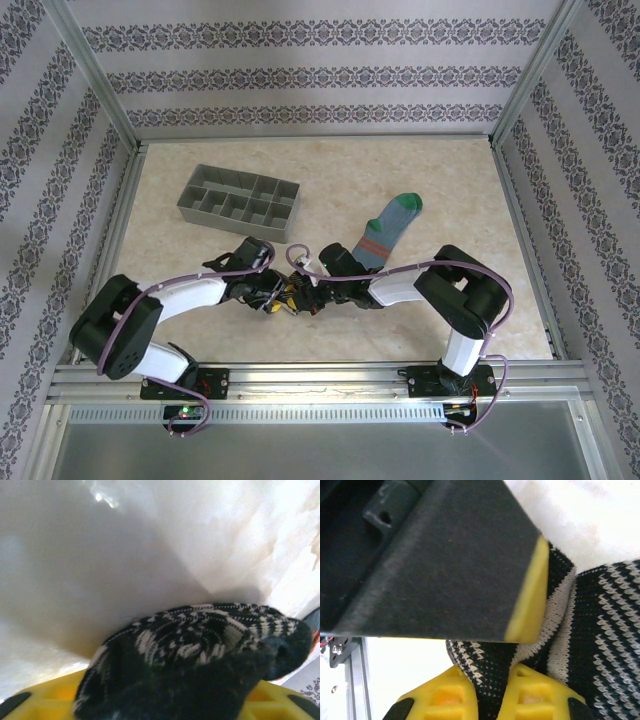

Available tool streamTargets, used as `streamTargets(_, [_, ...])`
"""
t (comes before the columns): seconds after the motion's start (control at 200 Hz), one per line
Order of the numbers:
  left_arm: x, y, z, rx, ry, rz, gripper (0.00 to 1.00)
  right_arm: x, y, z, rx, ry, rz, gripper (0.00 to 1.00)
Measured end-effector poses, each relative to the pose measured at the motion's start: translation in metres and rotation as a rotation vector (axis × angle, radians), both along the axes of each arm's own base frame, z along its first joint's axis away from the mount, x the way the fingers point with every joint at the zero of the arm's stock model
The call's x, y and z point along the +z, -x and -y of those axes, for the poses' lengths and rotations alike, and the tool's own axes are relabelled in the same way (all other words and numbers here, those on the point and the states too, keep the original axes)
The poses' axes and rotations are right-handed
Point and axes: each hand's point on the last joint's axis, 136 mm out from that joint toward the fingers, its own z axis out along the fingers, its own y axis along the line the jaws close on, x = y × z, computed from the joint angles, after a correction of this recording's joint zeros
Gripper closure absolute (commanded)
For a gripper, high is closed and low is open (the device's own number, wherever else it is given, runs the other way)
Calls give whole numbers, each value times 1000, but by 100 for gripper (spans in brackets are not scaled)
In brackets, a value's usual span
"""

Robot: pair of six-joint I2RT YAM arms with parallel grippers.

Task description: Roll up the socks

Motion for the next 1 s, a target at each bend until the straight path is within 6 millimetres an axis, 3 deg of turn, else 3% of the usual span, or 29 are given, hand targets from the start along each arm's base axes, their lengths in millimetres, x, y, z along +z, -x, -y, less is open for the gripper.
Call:
streamTargets(0.045, [-1,0,1,-12,-4,-7,90,0,-1,1,-8,-5,-14,100])
streamTargets(0.085, [0,-2,2,-20,-5,-2,100,-1,0,3,-12,-6,-22,100])
streamTargets(0.19, [3,0,1,-27,-15,-2,100,1,-2,4,-12,-5,-16,99])
streamTargets(0.305, [3,9,-9,4,-33,-4,100,7,0,-5,67,19,39,82])
streamTargets(0.45, [4,40,-28,56,-64,-62,100,10,22,-24,265,73,170,63])
streamTargets(0.55, [3,51,-30,67,-80,-111,100,19,31,-16,313,111,312,51])
streamTargets(0.674, [2,50,-25,59,-134,-196,100,43,40,9,276,163,515,46])
streamTargets(0.794, [3,45,-16,26,-169,-257,100,61,57,2,261,205,700,44])
streamTargets(0.894, [3,44,-13,1,-195,-290,100,51,72,-4,281,282,801,43])
streamTargets(0.999, [3,44,-13,-16,-211,-304,100,35,66,-6,274,402,884,43])
